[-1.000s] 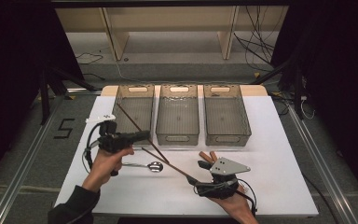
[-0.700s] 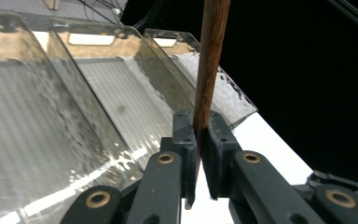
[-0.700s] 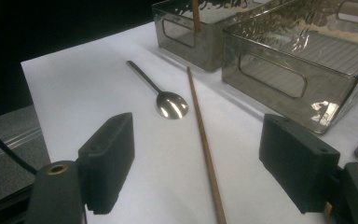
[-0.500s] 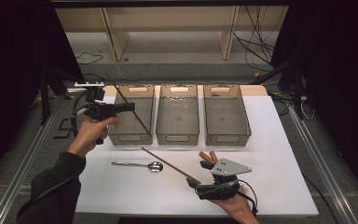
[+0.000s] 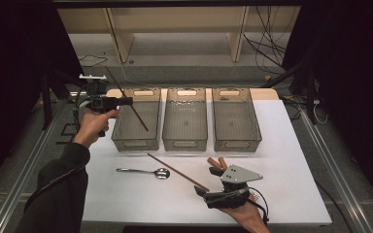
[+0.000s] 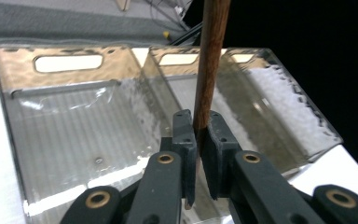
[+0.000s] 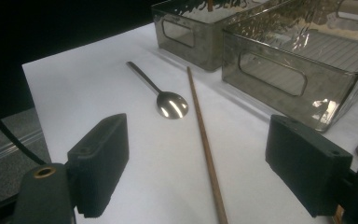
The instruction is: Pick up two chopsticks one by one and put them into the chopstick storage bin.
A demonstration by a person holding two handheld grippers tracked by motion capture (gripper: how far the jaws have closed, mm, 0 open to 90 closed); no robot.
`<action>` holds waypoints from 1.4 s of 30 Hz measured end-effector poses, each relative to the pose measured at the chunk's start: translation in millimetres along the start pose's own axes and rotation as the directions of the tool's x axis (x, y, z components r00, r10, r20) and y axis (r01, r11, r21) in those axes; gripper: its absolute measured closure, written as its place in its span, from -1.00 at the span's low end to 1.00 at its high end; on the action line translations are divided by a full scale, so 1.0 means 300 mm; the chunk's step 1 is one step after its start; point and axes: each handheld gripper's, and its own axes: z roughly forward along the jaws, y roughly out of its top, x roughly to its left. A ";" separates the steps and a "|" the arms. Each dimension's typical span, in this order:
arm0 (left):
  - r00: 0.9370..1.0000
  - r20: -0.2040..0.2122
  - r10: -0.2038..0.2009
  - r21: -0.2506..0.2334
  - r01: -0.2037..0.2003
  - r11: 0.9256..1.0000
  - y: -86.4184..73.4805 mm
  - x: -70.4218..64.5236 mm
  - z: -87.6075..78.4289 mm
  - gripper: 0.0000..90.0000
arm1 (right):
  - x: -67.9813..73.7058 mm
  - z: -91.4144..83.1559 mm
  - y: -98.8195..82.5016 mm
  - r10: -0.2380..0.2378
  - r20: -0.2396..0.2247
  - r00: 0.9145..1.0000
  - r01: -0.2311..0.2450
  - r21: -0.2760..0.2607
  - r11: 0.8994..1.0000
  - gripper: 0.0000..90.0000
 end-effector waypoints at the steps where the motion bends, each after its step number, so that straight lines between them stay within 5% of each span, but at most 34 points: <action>1: 1.000 -0.003 -0.007 0.005 0.007 1.000 0.000 0.006 0.007 0.87 | 0.000 0.001 -0.001 -0.005 -0.002 1.000 0.005 0.004 1.000 -0.51; 5: 0.999 -0.011 -0.037 0.035 0.038 0.999 -0.001 0.032 0.045 0.87 | 0.002 0.006 -0.003 -0.007 -0.007 1.000 0.007 0.011 1.000 -0.51; 21: 0.999 -0.023 -0.044 0.114 0.047 0.992 -0.022 0.021 0.138 0.87 | -0.002 0.008 -0.009 0.001 -0.002 1.000 -0.001 0.021 1.000 -0.49; 34: 0.995 -0.015 -0.096 0.174 0.097 0.980 -0.065 0.044 0.192 0.87 | -0.002 0.004 -0.008 -0.004 -0.009 1.000 0.004 0.023 1.000 -0.49; 42: 0.995 -0.034 -0.092 0.214 0.097 0.972 -0.075 0.029 0.236 0.86 | -0.003 0.003 -0.007 -0.004 -0.008 1.000 0.004 0.017 1.000 -0.49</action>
